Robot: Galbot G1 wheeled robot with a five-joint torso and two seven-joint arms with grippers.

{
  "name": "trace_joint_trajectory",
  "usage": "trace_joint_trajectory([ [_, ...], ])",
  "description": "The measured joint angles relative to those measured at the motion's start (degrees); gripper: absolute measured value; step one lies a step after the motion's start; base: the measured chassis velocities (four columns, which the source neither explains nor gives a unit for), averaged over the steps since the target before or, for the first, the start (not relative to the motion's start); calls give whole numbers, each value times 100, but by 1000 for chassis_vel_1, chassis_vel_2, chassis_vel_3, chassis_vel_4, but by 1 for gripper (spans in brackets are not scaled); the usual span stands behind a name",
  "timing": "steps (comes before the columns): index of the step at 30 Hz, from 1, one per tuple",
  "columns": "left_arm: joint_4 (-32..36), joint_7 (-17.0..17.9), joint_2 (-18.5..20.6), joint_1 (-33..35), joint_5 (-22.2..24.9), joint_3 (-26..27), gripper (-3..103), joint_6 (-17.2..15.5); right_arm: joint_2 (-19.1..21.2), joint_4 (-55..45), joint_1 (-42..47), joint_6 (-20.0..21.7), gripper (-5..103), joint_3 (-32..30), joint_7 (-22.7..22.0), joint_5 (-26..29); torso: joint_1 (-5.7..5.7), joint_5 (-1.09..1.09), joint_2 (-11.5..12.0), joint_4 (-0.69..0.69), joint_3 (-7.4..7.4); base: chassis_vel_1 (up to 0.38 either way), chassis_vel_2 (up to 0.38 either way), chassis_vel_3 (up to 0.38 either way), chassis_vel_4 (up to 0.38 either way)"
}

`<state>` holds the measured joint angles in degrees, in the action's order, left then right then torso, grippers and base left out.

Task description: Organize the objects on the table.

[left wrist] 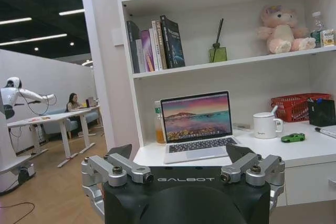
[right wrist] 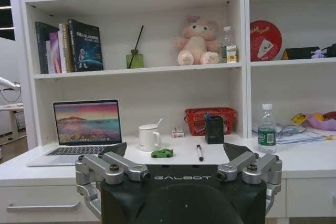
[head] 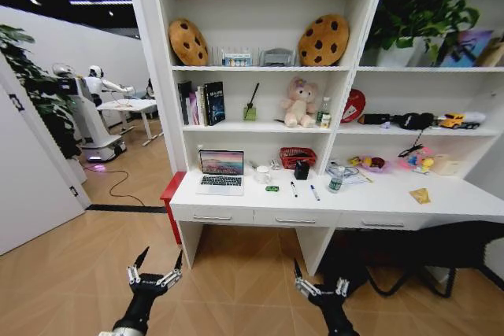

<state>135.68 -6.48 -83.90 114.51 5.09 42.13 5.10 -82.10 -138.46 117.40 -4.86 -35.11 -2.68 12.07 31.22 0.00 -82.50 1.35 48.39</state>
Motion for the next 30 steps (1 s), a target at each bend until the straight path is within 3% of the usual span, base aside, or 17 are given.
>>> trace_joint_trajectory([
  [2,19,10,110,-31,193,170,98,-48,464,-74,-175,227,100,-848,44,808,0,0,0,-1,0,0,0,0,0],
  [6,21,29,384,-68,384,357,98,-172,694,-89,-272,383,100,-1229,68,1306,1,2,1,-1,0,0,0,0,0],
  [8,73,11,822,-92,658,502,98,-389,710,-124,-229,417,100,-1137,93,1282,1,-1,1,-1,0,0,0,0,0],
  [9,73,11,822,-92,658,502,98,-389,710,-124,-229,417,100,-1137,93,1282,1,-1,1,-1,0,0,0,0,0],
  [12,99,-42,1429,-128,944,864,98,-522,664,-127,-175,441,100,-884,107,1007,1,-1,0,3,0,0,0,0,0],
  [15,80,-82,1591,-143,1017,1055,98,-516,657,-114,-236,597,100,-784,90,952,1,-1,0,1,0,0,0,0,0],
  [21,23,-110,1353,-247,903,837,98,-471,550,-24,-442,837,100,-704,-68,918,0,-1,0,-2,0,-16,27,23,-21],
  [30,-118,-114,1139,-358,778,613,98,-448,343,19,-325,658,100,-701,-69,728,0,-1,0,0,-1,-124,104,135,-108],
])
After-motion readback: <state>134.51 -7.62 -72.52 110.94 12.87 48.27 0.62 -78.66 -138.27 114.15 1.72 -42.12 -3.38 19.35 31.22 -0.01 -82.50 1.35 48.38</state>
